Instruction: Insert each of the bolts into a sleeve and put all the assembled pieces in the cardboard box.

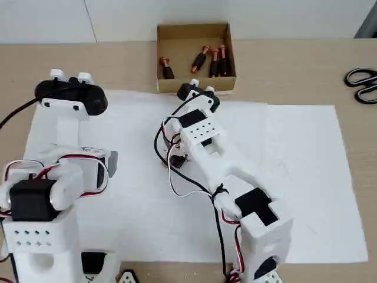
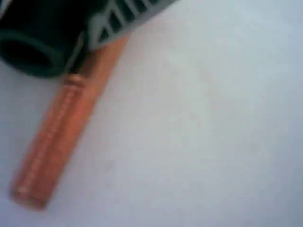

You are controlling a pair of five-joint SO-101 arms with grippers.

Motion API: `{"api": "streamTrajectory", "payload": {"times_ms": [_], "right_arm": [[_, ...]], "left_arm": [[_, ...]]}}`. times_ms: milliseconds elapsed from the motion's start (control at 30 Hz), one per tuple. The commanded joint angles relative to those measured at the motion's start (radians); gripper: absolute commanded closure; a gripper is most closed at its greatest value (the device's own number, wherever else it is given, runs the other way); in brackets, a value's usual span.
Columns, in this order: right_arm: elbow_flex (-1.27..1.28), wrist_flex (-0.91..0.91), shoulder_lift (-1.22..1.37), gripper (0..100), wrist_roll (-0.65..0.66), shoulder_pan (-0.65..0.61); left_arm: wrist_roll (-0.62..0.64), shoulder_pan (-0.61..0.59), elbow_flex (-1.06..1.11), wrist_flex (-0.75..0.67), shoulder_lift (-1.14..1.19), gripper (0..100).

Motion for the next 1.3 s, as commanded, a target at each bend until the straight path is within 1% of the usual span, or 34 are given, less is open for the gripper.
{"api": "streamTrajectory", "payload": {"times_ms": [0,300,433,467,600,667,767,867,967,1100,1133,1167,1267], "right_arm": [[0.006,0.038,0.018,88.3,0.003,0.016],[0.011,0.047,0.022,88.7,0.003,0.019],[0.003,0.102,0.015,88.9,0.014,0.047],[-0.008,0.116,0.015,89.1,0.041,0.061],[-0.120,0.248,0.015,95.5,0.189,0.119],[-0.192,0.329,0.015,95.5,0.236,0.143],[-0.285,0.418,0.015,95.7,0.265,0.168],[-0.358,0.466,0.016,95.9,0.288,0.179],[-0.374,0.467,0.016,96.1,0.305,0.200],[-0.374,0.440,0.022,99.5,0.311,0.259],[-0.374,0.440,0.022,99.4,0.334,0.278],[-0.374,0.449,0.022,99.4,0.385,0.300],[-0.373,0.438,0.028,99.4,0.609,0.335]], "left_arm": [[0.008,0.008,-0.039,0.014,-0.018,83],[0.008,0.006,-0.039,0.014,-0.018,83],[0.008,0.005,-0.039,0.014,-0.018,83],[0.008,0.005,-0.039,0.014,-0.018,83],[0.008,0.008,-0.039,0.014,-0.018,83],[0.008,0.009,-0.039,0.012,-0.018,83],[0.008,0.009,-0.039,0.012,-0.018,83],[0.008,0.009,-0.039,0.012,-0.018,83],[0.008,0.009,-0.039,0.014,-0.018,83],[0.008,0.009,-0.039,0.014,-0.018,83],[0.008,0.009,-0.039,0.014,-0.018,83],[0.008,0.009,-0.039,0.014,-0.018,83],[0.008,0.011,-0.039,0.012,-0.018,83]]}}
